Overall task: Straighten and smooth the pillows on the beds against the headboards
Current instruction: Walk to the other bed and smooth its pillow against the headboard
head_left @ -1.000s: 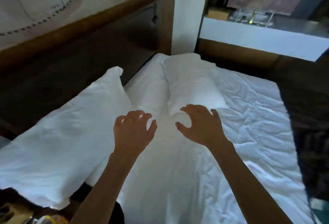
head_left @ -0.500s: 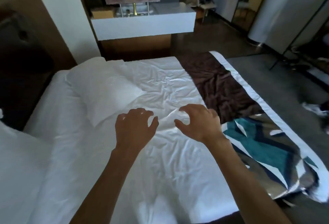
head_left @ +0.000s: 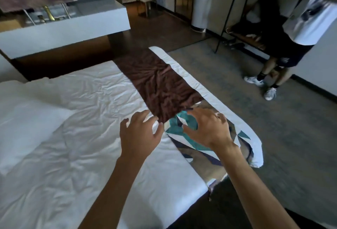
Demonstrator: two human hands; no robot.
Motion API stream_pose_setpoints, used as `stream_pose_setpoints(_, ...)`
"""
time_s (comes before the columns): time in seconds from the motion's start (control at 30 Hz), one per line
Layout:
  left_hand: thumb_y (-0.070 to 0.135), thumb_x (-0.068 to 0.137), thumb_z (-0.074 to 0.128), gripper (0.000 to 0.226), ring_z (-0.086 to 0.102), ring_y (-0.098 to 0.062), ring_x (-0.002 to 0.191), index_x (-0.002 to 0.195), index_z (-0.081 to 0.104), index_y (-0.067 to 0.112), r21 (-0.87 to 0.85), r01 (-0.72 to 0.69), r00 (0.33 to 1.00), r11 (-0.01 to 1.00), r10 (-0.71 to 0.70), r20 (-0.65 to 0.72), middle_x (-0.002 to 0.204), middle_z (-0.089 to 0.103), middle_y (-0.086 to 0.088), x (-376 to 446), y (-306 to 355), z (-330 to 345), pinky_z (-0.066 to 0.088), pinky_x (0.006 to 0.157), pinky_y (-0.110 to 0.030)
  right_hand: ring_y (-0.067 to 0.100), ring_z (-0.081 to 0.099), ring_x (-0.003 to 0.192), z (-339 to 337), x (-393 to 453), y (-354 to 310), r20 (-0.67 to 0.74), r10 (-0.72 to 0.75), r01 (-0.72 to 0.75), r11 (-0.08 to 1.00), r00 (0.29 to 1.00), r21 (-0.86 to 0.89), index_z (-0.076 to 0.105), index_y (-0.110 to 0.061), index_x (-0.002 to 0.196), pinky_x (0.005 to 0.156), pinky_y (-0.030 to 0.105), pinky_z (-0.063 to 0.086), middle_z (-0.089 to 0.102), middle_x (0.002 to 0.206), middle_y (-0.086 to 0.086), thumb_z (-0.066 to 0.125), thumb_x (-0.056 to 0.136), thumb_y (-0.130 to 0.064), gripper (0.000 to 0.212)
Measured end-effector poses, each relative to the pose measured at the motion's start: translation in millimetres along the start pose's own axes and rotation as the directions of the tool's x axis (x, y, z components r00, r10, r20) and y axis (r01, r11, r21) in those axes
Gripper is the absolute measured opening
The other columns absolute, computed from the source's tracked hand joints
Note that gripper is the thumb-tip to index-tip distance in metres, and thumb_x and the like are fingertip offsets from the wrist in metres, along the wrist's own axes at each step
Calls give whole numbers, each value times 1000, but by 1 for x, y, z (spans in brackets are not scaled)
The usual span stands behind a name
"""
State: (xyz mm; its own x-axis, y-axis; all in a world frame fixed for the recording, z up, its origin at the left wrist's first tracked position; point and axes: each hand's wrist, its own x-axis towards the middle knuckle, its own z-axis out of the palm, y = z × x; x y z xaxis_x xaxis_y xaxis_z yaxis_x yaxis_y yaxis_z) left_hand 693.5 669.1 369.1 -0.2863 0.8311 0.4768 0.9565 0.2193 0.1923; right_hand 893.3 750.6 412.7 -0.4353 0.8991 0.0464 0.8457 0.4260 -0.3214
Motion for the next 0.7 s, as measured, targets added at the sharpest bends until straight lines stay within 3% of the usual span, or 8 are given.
stream_pose_setpoints(0.1,46,88,56,28,66,-22,111,98,76,28,-14,-41,999,999,41,13,120,70,2,24,39,24,49,93,-50,20,58,123,-14,16,49,-6,56,-56,998,998,-19,60,-37,124,102,48,44,64,129,-10,49,78,-64,55)
stream_pose_setpoints(0.23,49,88,52,34,63,-20,115,105,74,30,-55,-81,993,995,85,77,123,68,4,61,92,61,46,97,-50,16,49,134,-29,39,113,-34,144,-144,989,989,-12,53,-45,130,112,52,36,55,140,-14,50,81,-62,52)
stream_pose_setpoints(0.43,48,91,50,33,64,-20,111,106,74,30,-107,-160,984,981,167,65,120,70,4,122,187,130,46,91,-47,16,35,144,-58,87,226,-36,178,-180,980,983,-88,42,-42,144,116,58,24,42,153,-11,51,86,-67,63)
stream_pose_setpoints(0.53,45,90,52,32,65,-19,110,106,75,30,-127,-144,987,981,151,45,119,71,5,158,243,169,47,92,-50,16,33,145,-76,124,285,-51,179,-184,976,983,-115,39,-46,143,117,58,25,39,155,-11,50,85,-69,63)
stream_pose_setpoints(0.7,50,92,46,38,58,-17,124,117,71,34,-103,-94,979,990,111,172,133,66,5,225,333,220,41,102,-52,12,30,146,-114,184,372,-16,182,-183,978,983,-97,34,-51,144,119,61,21,38,155,-16,53,84,-65,65)
